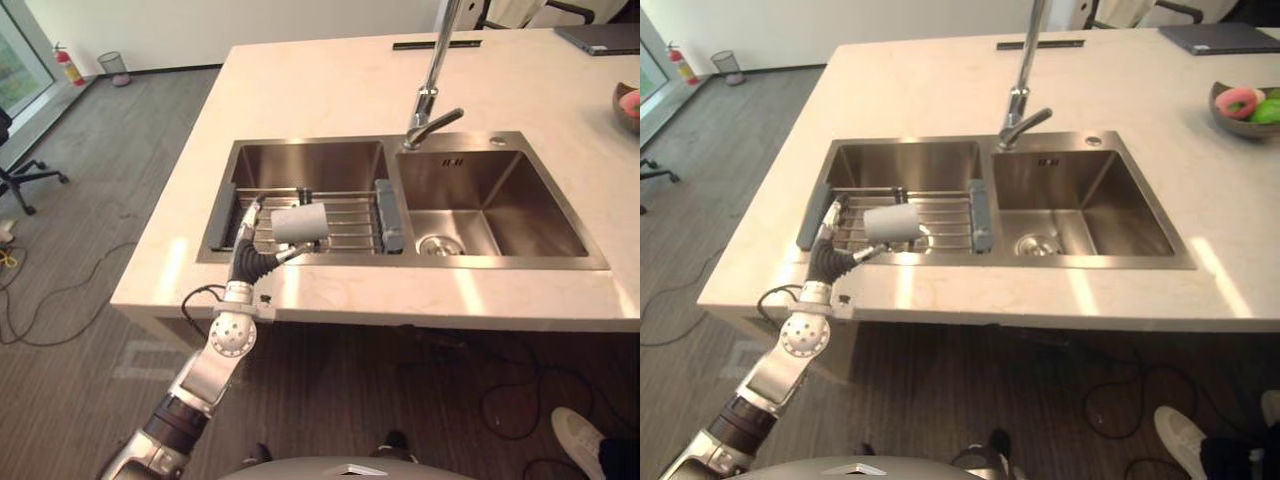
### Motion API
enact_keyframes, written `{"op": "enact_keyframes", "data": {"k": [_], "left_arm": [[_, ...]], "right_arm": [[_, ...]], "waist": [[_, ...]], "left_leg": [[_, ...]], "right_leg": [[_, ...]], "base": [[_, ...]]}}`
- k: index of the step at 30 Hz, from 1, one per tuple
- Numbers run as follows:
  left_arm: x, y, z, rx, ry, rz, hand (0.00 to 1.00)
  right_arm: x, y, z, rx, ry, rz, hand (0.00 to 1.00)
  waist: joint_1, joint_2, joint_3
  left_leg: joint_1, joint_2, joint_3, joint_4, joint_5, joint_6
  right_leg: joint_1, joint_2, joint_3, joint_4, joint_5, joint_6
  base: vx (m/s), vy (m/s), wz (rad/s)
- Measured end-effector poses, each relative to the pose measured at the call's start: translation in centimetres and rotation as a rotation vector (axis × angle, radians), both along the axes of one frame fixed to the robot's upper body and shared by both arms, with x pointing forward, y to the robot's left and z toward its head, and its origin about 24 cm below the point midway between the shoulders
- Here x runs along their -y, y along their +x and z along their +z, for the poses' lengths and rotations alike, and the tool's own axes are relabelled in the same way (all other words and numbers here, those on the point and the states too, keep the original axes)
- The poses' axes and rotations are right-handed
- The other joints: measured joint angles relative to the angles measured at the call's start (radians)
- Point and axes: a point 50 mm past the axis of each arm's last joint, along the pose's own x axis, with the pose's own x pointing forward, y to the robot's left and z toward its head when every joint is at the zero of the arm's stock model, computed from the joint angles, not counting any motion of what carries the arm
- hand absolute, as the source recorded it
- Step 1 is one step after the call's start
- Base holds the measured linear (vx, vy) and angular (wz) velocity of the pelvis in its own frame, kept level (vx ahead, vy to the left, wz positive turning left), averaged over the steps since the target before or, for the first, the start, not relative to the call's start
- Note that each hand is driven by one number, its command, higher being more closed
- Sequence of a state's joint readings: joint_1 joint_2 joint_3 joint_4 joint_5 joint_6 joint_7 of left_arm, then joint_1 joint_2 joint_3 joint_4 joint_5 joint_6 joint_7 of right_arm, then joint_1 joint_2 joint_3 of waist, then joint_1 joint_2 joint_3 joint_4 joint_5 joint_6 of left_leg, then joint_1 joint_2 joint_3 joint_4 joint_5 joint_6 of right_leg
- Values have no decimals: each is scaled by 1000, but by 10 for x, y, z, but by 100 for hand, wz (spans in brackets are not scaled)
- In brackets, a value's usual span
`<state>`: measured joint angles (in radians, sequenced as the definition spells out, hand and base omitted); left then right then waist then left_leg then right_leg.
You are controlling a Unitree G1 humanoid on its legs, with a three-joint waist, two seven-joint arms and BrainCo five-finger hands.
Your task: Walk over to the sink, pick up the cup, carry it to the dishwasher, place the cup inside the dishwasher, then close the dishwasher door
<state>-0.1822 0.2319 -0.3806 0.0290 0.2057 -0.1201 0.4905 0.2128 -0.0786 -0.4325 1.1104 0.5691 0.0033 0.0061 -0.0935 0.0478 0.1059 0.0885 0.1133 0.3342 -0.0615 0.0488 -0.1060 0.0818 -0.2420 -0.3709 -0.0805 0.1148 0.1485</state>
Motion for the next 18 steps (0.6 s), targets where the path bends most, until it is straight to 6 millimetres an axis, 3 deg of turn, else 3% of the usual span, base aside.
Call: {"op": "enact_keyframes", "data": {"k": [7, 11, 18], "left_arm": [[-17, 16, -5, 47, 208, 128, 0], [-20, 21, -17, 8, 348, 165, 0], [-5, 22, -32, -17, 554, 120, 0]], "right_arm": [[-5, -2, 0, 10, 7, 18, 0], [-4, -1, 1, 21, 1, 10, 0], [-4, -1, 1, 33, -9, -31, 0]], "waist": [[-25, -44, -9], [-41, -46, -9], [-66, -46, -9]], "left_leg": [[41, 7, 53, -11, -19, -10], [62, 6, 81, -9, -33, -13], [71, 8, 106, 13, -60, -15]], "right_leg": [[1, 8, 15, -1, 0, 0], [2, 8, 32, -1, 0, 0], [1, 9, 35, 0, 3, -2]], "base": [[11, -10, -21], [15, -5, -21], [13, -14, -11]]}}
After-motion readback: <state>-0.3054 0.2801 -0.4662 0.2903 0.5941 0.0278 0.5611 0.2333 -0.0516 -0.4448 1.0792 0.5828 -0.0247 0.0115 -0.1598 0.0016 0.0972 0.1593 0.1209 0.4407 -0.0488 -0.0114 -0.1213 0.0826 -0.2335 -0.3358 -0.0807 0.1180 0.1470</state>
